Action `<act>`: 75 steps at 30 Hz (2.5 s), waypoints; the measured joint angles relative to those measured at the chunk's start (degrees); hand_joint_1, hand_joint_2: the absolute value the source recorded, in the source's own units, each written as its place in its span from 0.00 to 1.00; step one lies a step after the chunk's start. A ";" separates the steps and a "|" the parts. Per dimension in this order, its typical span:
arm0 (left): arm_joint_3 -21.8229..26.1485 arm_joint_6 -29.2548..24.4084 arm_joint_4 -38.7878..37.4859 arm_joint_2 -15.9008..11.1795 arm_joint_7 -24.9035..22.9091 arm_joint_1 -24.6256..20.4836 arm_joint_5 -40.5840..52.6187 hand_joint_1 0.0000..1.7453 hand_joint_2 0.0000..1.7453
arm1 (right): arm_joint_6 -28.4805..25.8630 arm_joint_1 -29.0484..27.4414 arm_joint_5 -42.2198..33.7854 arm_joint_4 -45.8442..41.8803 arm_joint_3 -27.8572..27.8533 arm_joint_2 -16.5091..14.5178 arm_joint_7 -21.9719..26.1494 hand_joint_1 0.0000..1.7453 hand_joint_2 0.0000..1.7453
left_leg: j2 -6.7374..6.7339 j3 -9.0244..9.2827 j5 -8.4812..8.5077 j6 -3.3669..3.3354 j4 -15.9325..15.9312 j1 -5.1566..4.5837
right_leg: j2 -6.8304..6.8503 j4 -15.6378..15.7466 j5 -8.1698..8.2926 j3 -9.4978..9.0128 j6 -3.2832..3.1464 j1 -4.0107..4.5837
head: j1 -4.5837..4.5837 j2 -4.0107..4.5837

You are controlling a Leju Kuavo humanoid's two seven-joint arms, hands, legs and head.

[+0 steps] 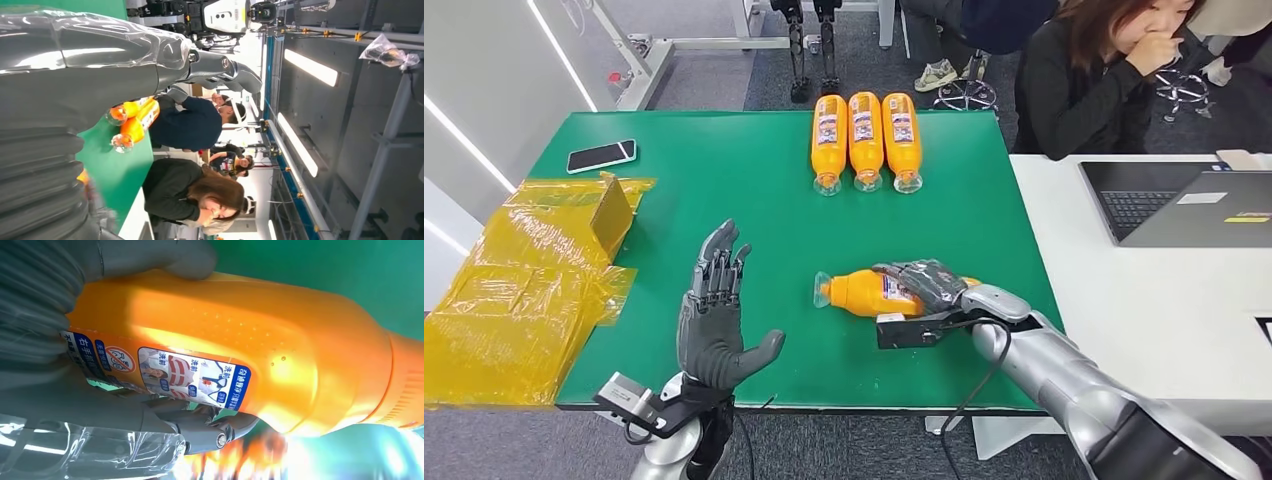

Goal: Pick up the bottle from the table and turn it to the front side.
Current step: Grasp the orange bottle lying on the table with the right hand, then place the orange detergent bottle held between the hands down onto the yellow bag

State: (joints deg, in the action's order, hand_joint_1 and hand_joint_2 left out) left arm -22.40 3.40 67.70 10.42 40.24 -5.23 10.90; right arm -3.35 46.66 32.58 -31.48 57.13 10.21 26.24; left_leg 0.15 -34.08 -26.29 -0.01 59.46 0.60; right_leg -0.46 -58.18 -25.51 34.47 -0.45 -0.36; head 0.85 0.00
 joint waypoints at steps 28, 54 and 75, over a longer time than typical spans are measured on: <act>1.33 0.95 0.67 -0.19 0.00 0.39 1.46 0.00 1.00 | -13.79 -29.02 11.26 -47.37 -18.85 7.25 -3.46 1.00 1.00 | 0.14 -0.54 -0.15 0.03 -0.04 0.01 | 0.12 0.04 -0.15 0.50 0.03 0.00 | -0.02 0.00; -1.12 10.50 2.07 1.22 0.00 0.05 -1.31 0.00 1.00 | -17.72 -39.21 12.73 -57.87 -19.61 -0.36 -1.54 1.00 1.00 | 0.09 -0.54 -0.15 0.04 -0.04 0.01 | 0.08 0.03 -0.15 0.52 0.03 0.01 | -0.01 0.00; -4.67 14.92 4.11 2.31 0.00 -1.25 -2.55 0.34 1.00 | -13.09 -39.48 10.40 -58.48 -18.10 -8.34 0.22 1.00 1.00 | 0.08 -0.53 -0.14 0.05 -0.05 0.01 | 0.08 0.01 -0.15 0.52 0.02 0.01 | -0.02 0.00</act>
State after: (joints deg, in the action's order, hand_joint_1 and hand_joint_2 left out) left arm -27.08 18.32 71.81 12.73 40.24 -6.48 8.35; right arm -16.44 7.18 42.98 -89.95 39.03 1.87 26.46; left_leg 0.23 -34.61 -26.43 0.04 59.41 0.61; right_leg -0.38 -58.17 -25.66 34.99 -0.43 -0.35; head 0.84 0.00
